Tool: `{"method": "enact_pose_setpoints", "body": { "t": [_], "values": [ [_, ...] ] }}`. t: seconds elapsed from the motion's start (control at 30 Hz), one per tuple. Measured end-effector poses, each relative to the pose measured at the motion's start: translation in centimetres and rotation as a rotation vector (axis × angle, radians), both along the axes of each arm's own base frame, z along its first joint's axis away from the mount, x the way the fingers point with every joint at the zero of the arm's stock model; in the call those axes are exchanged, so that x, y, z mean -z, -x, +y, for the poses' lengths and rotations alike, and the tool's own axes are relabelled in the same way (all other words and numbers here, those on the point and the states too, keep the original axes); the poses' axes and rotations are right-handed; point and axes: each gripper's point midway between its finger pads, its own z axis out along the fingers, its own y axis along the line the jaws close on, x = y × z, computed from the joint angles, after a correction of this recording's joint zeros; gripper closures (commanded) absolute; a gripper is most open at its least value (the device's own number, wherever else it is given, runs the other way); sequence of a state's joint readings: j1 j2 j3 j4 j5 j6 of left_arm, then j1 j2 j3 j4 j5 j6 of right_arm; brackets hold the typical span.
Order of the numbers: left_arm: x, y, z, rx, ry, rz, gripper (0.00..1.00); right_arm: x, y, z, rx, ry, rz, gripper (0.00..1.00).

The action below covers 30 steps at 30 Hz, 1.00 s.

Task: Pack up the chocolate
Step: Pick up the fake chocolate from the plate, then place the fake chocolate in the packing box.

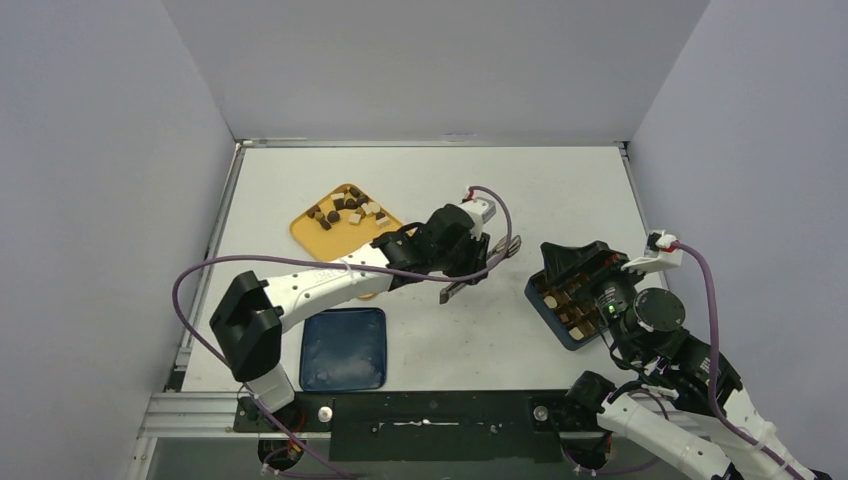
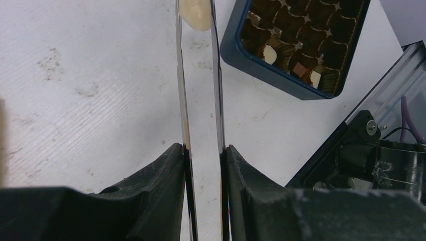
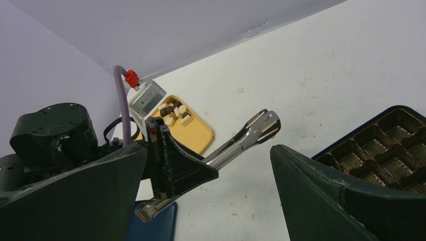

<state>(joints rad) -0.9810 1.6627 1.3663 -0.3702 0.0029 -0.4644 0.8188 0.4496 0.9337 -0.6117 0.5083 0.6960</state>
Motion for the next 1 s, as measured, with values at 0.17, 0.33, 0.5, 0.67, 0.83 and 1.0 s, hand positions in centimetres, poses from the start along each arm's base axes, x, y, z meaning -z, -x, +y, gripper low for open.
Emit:
{"method": "enact_pose_setpoints", "body": {
  "t": [0.17,0.33,0.5,0.67,0.83,1.0],
  "values": [
    [0.7,0.7,-3.1,0.046,0.020,-0.006,0.73,-0.3,0.1,-0.1,0.000,-0.003,-0.003,0.00],
    [0.7,1.5,-5.9,0.094,0.048,-0.013,0.73,-0.3,0.1,-0.1,0.000,-0.003,-0.003,0.00],
    [0.8,2.2,-8.4,0.133,0.067,-0.018,0.73,-0.3,0.1,-0.1,0.000,-0.003,-0.002,0.00],
    [1.9,2.6,-9.9,0.159,0.059,-0.013,0.71,-0.1,0.1,-0.1,0.001,0.003,0.003,0.00],
    [3.0,2.5,-10.7,0.168,0.044,-0.006,0.69,0.2,0.2,-0.2,0.002,0.011,0.011,0.00],
    [3.7,2.3,-11.1,0.171,0.029,-0.008,0.65,0.1,0.3,-0.3,0.002,0.012,0.012,0.00]
  ]
}}
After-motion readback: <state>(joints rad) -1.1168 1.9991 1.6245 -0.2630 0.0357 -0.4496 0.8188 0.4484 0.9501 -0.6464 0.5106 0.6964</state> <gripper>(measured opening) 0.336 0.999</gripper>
